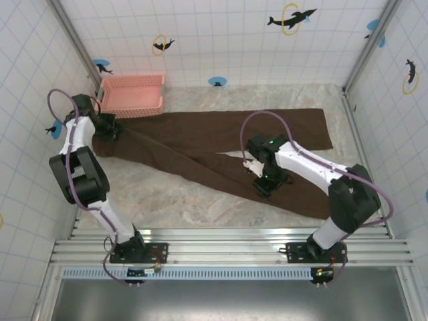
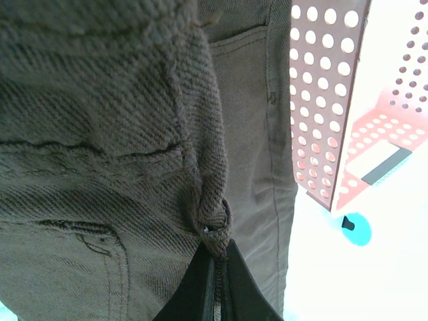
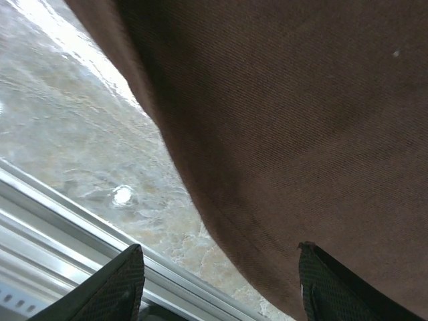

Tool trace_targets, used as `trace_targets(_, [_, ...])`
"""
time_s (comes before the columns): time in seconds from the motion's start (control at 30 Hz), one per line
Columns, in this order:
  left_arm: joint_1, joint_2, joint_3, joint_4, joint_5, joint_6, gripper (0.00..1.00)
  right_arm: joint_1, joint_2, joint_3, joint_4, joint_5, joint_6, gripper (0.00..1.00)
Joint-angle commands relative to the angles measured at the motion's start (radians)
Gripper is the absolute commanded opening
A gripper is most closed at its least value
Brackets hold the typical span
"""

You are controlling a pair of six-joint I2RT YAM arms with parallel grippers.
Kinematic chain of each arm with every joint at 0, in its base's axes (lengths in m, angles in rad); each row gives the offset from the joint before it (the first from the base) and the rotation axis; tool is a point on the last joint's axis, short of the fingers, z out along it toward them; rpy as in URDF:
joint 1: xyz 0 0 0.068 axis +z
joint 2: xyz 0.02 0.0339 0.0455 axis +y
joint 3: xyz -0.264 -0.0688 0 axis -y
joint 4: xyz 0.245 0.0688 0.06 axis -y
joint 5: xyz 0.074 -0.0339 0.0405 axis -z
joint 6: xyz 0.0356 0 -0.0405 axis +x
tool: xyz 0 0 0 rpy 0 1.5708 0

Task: Roll up the long pants

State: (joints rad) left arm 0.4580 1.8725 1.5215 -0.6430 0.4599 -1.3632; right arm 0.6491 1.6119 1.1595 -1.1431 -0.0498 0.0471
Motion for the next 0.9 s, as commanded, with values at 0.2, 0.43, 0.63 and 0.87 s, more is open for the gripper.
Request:
trace_targets(0.2, [0.005, 0.02, 0.008, 0.03, 0.021, -0.017, 0.0, 0.027, 0.041, 0.003, -0.032, 0.042, 0.045, 0.6])
trace_targets(0.43, [0.007, 0.027, 0.003, 0.039, 0.037, -0.019, 0.0, 0.044, 0.093, 0.011, -0.043, 0.006, 0.03, 0.56])
trace_targets(0.63, [0.01, 0.025, -0.004, 0.039, 0.045, -0.021, 0.0, 0.053, 0.158, 0.016, -0.054, -0.02, 0.031, 0.53])
trace_targets(0.87, [0.016, 0.015, -0.019, 0.048, 0.052, -0.034, 0.0, 0.051, 0.217, 0.022, -0.085, 0.046, 0.064, 0.38])
